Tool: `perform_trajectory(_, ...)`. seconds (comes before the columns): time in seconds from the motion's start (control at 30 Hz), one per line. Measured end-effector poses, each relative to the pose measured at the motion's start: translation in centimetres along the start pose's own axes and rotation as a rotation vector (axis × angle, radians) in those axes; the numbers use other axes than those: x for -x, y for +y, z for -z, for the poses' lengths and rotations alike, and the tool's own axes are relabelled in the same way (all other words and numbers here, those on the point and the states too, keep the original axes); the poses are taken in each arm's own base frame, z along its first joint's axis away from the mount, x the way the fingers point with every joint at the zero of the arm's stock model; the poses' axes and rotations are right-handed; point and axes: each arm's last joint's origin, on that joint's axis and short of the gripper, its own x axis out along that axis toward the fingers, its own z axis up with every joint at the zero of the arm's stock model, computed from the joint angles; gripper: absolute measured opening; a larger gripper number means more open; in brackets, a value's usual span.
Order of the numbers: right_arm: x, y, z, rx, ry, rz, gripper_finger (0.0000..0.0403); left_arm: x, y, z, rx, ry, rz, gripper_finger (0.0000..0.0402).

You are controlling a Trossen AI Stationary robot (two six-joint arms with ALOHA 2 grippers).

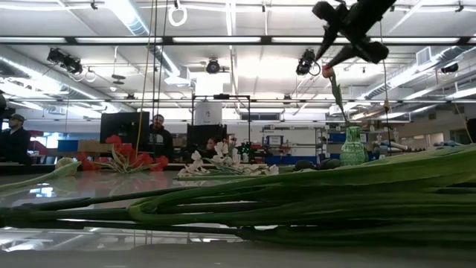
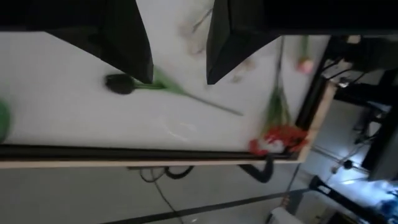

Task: Sort flowers into vase by color
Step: Put the top white flower into the green vase

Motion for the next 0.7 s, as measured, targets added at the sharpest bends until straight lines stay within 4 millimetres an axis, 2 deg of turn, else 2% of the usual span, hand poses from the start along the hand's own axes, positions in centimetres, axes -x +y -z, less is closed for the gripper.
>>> perform_trajectory(0.13, -1.0, 2.6, 2.0, 0.029, -0.027, -0.059, 0.0152, 0.0, 0.0, 0.0, 0.0, 0.0, 0.0, 0.0194)
perform_trajectory(0.27, -2.9, 4.8, 4.5, 0.045, -0.012, -0.085, 0.0151, 0.0, 0.0, 0.0, 0.0, 0.0, 0.0, 0.0194)
perform_trajectory(0.5, -6.4, 7.6, 8.6, 0.033, 0.068, -0.139, 0.0151, 0.0, 0.0, 0.0, 0.0, 0.0, 0.0, 0.0194)
perform_trajectory(0.7, -9.8, 9.2, 12.3, 0.121, 0.195, -0.228, 0.0151, 0.0, 0.0, 0.0, 0.0, 0.0, 0.0, 0.0194)
